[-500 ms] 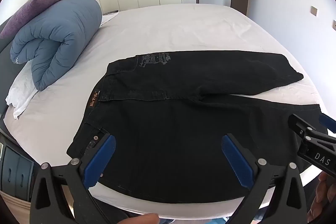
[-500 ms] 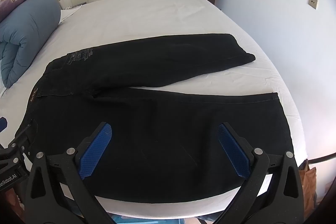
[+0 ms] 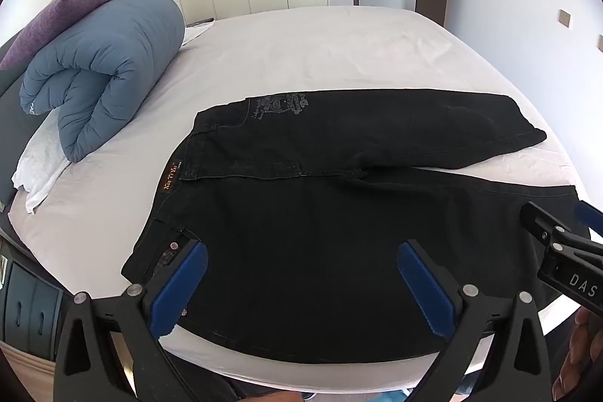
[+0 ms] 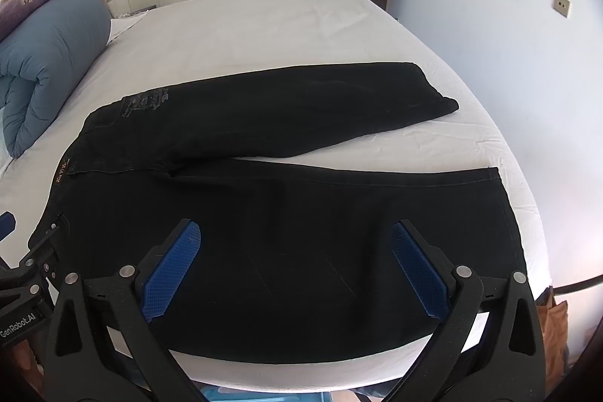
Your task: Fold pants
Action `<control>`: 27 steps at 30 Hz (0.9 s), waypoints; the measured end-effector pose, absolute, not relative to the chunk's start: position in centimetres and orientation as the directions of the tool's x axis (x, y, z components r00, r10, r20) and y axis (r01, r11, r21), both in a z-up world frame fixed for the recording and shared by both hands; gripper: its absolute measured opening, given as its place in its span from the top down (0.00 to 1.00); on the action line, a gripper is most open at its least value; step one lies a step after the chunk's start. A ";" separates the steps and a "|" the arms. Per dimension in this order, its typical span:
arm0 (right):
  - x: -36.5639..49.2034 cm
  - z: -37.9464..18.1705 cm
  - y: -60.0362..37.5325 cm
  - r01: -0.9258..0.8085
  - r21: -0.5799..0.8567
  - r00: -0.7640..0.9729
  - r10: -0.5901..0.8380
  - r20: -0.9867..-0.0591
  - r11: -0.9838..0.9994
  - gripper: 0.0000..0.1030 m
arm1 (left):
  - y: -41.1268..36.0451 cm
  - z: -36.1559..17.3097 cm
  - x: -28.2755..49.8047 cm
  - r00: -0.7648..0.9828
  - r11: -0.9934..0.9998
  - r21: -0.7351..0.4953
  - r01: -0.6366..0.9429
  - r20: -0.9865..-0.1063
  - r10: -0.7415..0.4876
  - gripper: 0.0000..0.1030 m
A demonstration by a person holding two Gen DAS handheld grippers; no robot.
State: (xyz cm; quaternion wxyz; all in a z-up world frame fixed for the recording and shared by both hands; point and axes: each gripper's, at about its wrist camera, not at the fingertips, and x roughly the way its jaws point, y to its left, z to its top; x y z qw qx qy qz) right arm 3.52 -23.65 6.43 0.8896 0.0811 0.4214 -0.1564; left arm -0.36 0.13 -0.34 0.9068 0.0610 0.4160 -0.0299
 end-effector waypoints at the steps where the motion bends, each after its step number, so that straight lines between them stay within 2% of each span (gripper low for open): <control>1: 3.5 6.4 -23.6 0.346 0.012 0.596 -0.209 -0.775 0.938 0.00 | 0.2 -0.3 -0.3 0.652 0.991 0.084 0.104 -0.758 -0.005 0.00; 27: 3.4 6.2 -23.3 0.338 0.010 0.596 -0.206 -0.777 0.941 0.00 | 0.7 -0.4 -0.5 0.645 0.992 0.082 0.099 -0.764 -0.001 0.00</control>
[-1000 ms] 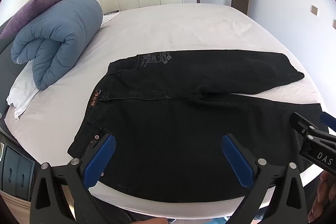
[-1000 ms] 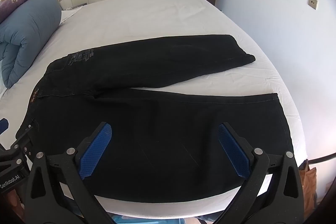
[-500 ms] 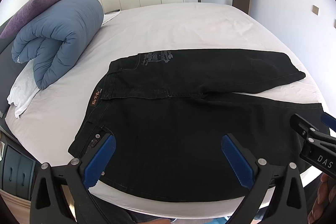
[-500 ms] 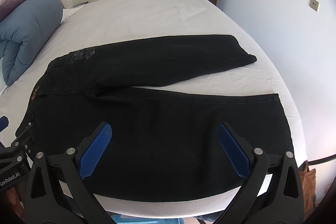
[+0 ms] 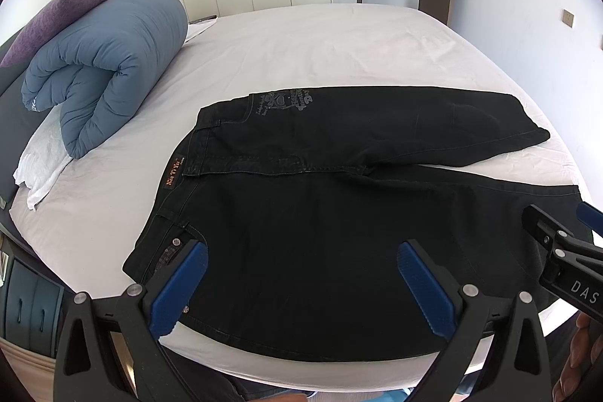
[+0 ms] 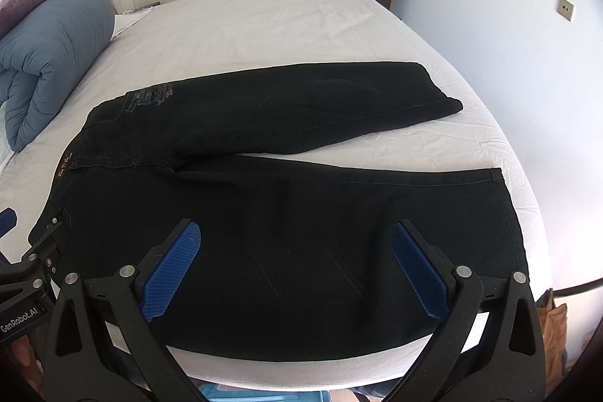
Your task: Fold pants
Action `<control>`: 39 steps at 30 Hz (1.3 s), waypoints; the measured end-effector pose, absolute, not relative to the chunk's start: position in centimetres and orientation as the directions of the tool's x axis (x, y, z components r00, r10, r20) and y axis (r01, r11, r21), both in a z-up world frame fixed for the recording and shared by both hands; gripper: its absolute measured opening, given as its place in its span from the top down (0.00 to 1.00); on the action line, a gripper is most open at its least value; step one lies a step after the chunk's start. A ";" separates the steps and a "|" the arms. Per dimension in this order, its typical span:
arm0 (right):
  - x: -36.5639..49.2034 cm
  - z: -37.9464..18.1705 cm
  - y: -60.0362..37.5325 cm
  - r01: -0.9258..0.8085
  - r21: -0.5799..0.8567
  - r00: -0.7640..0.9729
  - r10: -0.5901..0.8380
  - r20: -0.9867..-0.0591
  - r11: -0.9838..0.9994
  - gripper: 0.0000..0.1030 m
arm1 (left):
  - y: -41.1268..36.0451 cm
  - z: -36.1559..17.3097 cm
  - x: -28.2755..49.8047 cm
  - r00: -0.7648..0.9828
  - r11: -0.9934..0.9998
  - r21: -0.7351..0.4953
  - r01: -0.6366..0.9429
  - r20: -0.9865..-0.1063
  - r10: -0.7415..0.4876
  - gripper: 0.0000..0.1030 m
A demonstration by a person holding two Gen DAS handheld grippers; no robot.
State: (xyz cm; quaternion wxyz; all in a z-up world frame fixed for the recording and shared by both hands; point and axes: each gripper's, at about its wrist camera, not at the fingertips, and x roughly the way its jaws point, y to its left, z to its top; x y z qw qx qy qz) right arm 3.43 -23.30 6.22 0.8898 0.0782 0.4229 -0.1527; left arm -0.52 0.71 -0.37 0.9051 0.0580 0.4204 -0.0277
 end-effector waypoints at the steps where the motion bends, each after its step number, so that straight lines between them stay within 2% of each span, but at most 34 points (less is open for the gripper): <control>1: 3.4 6.2 -23.3 0.338 0.010 0.596 -0.206 -0.777 0.941 0.00 | 0.8 -0.4 -0.5 0.645 0.992 0.080 0.098 -0.765 -0.002 0.00; 39: 3.3 5.8 -22.4 0.328 0.009 0.593 -0.199 -0.780 0.945 0.00 | 1.4 -1.0 -0.8 0.639 0.993 0.076 0.094 -0.769 -0.001 0.00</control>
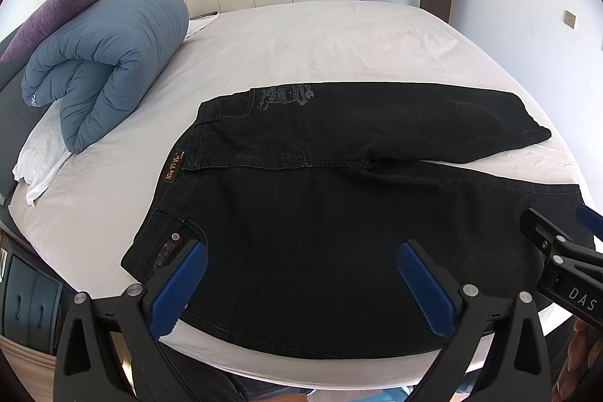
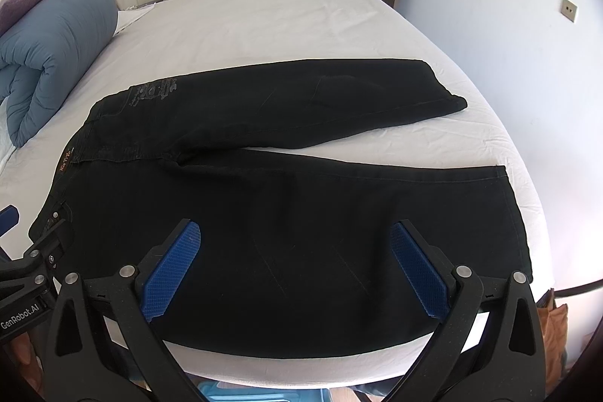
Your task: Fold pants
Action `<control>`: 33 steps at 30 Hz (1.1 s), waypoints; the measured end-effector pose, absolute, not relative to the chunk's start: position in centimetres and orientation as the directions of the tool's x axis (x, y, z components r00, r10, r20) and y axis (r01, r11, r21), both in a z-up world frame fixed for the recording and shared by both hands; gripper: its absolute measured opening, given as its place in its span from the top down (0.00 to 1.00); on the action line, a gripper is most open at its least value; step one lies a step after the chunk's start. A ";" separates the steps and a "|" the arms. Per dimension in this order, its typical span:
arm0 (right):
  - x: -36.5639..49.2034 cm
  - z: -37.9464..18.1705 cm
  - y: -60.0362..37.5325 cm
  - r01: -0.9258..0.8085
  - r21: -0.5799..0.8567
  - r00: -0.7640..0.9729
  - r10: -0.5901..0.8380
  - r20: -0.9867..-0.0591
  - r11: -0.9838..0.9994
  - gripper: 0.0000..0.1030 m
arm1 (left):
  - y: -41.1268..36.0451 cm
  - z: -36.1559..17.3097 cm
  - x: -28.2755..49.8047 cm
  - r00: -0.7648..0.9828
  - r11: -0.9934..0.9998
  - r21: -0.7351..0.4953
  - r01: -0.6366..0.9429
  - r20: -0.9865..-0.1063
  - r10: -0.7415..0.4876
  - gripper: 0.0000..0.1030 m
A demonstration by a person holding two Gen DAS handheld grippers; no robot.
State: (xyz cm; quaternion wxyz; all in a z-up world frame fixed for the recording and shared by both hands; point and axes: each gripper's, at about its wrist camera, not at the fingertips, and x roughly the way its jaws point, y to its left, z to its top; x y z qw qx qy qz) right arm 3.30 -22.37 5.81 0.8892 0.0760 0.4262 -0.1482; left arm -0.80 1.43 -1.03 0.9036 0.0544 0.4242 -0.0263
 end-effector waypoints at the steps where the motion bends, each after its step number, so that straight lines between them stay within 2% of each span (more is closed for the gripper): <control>1: 3.3 5.8 -22.3 0.328 0.010 0.593 -0.198 -0.780 0.945 0.00 | 1.4 -1.1 -0.8 0.639 0.993 0.076 0.094 -0.769 -0.002 0.00; 33: 6.1 3.9 -22.9 0.288 0.004 0.557 -0.164 -0.814 0.958 0.00 | 1.4 -2.7 1.4 0.606 0.993 0.091 0.078 -0.795 0.026 0.00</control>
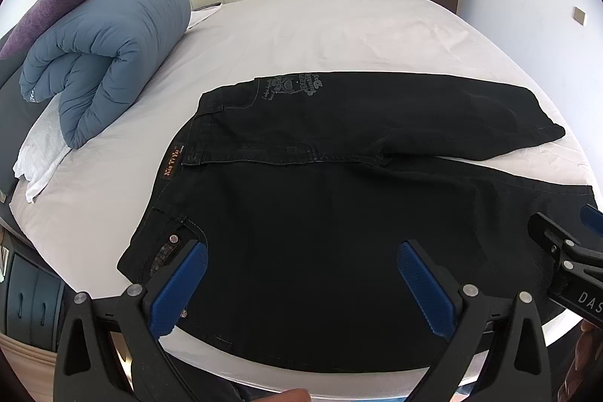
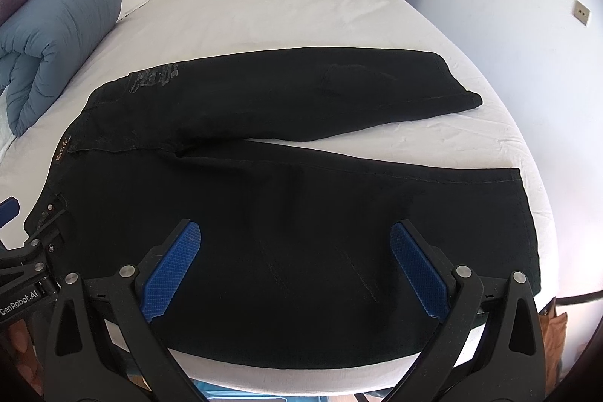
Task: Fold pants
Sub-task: 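Move the left tool to the jeans waistband while the right tool reaches the waistband corner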
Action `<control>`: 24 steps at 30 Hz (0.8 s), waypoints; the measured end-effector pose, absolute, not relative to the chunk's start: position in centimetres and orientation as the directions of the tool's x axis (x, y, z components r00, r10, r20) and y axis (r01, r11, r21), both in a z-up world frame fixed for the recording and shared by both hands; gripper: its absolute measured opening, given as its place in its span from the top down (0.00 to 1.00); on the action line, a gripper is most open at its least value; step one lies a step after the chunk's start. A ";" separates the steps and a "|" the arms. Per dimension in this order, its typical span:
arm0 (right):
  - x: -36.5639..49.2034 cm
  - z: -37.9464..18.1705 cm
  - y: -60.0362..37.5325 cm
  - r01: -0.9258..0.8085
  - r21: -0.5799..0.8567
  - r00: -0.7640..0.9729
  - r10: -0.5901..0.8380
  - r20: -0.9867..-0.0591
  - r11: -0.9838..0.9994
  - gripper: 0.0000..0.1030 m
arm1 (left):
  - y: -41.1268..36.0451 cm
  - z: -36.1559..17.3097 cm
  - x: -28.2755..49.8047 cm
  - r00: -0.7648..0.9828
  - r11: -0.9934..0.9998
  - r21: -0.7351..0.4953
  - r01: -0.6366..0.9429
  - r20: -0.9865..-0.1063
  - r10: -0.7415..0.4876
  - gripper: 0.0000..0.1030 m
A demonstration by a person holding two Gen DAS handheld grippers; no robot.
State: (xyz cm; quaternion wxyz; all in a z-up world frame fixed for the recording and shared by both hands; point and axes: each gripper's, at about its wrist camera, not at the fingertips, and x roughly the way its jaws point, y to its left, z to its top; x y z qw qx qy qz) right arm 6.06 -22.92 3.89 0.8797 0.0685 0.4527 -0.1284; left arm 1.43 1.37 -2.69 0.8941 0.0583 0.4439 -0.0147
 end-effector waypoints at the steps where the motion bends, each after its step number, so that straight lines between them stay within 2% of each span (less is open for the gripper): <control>1: 6.5 3.8 -23.0 0.283 0.004 0.555 -0.161 -0.816 0.959 0.00 | 1.4 -2.7 1.8 0.606 0.993 0.094 0.077 -0.795 0.028 0.00; 6: 9.7 3.5 -23.2 0.204 0.020 0.555 -0.099 -0.826 0.979 0.00 | 1.6 -2.8 4.3 0.640 0.984 0.139 0.114 -0.767 0.034 0.00; 15: 19.4 5.9 -24.8 -0.128 0.068 0.603 0.132 -0.787 0.989 0.00 | 4.7 -2.6 17.2 0.597 0.958 0.053 0.281 -0.791 -0.132 0.00; 18: 23.5 6.4 -25.5 -0.212 0.051 0.601 0.172 -0.781 0.976 0.00 | 4.6 -3.1 21.7 0.594 0.937 0.146 0.316 -0.801 -0.076 0.00; 20: 26.4 6.6 -25.8 -0.276 0.044 0.594 0.207 -0.777 0.960 0.03 | 4.4 -3.6 24.9 0.580 0.914 0.203 0.352 -0.814 -0.042 0.00; 22: 29.0 6.3 -26.0 -0.318 0.031 0.583 0.222 -0.782 0.947 0.07 | 4.1 -4.0 27.6 0.549 0.883 0.195 0.427 -0.832 -0.082 0.00; 24: 31.6 5.9 -26.4 -0.358 0.038 0.559 0.246 -0.792 0.933 0.15 | 3.6 -4.6 30.0 0.525 0.836 0.220 0.503 -0.846 -0.093 0.00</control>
